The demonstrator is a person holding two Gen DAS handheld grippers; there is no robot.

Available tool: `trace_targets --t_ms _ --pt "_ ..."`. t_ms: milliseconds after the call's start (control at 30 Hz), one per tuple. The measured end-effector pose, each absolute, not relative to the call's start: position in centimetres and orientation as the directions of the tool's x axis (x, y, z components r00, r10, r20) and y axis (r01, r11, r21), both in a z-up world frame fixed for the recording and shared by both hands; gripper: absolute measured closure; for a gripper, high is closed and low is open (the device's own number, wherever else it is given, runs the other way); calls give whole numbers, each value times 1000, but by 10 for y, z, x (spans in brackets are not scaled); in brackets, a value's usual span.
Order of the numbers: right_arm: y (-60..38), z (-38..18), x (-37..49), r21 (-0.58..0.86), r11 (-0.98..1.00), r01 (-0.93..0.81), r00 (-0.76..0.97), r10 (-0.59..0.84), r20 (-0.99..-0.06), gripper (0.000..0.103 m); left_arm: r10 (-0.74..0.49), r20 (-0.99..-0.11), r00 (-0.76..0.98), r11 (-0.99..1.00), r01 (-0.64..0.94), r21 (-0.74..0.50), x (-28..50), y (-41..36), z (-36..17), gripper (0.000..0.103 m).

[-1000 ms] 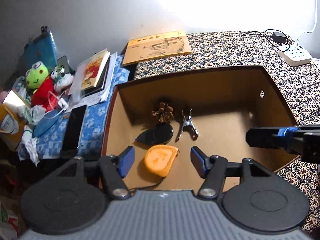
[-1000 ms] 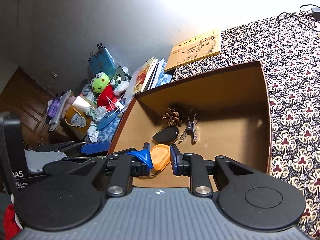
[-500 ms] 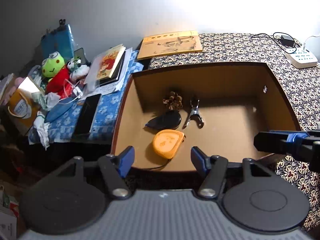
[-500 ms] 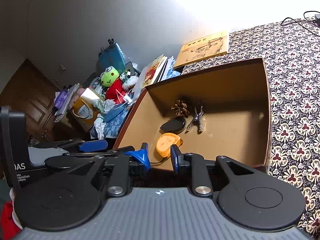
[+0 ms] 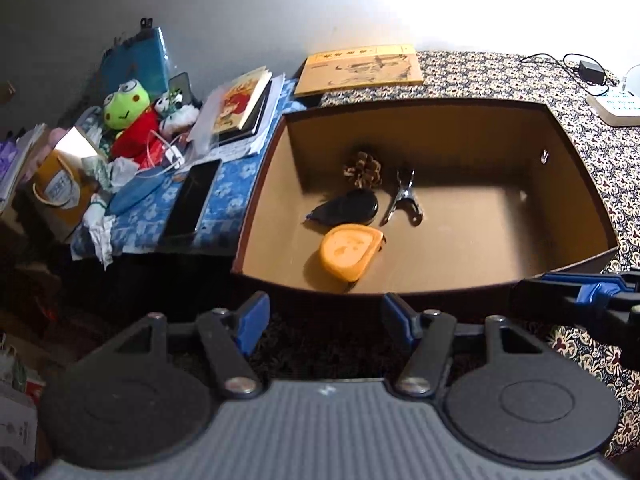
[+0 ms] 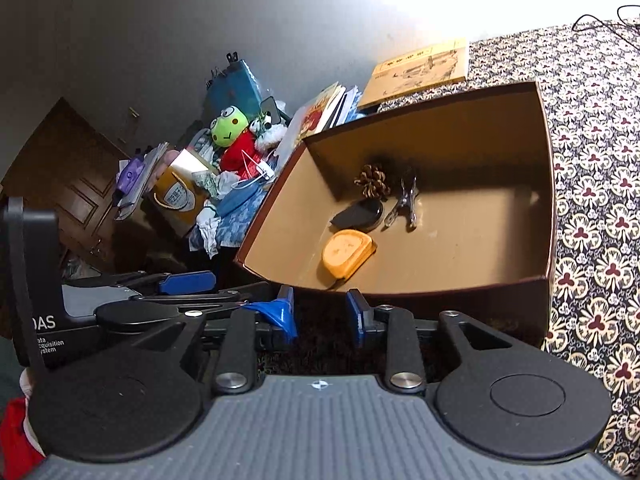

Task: Organize rigid objects
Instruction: 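Withdraw the right tool up and out of the box, then reach the right tool over the box wall to the clear tape roll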

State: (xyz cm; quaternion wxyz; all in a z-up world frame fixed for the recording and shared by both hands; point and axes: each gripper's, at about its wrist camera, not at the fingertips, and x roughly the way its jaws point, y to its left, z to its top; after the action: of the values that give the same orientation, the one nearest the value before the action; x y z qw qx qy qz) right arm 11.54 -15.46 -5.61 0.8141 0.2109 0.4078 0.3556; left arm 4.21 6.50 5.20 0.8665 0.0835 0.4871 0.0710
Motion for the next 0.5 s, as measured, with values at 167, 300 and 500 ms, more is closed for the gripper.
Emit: trace_targets --t_ms 167,300,500 --pt "-154 -64 113 639 660 -395 399 750 -527 90 206 -850 485 975 -29 220 40 61 42 39" --pt "-155 -72 111 643 664 -382 387 746 -542 89 198 -864 462 976 -14 216 38 57 33 39" --pt "-159 -82 109 648 674 -355 381 737 -558 85 187 -885 427 979 -8 203 37 53 20 39"
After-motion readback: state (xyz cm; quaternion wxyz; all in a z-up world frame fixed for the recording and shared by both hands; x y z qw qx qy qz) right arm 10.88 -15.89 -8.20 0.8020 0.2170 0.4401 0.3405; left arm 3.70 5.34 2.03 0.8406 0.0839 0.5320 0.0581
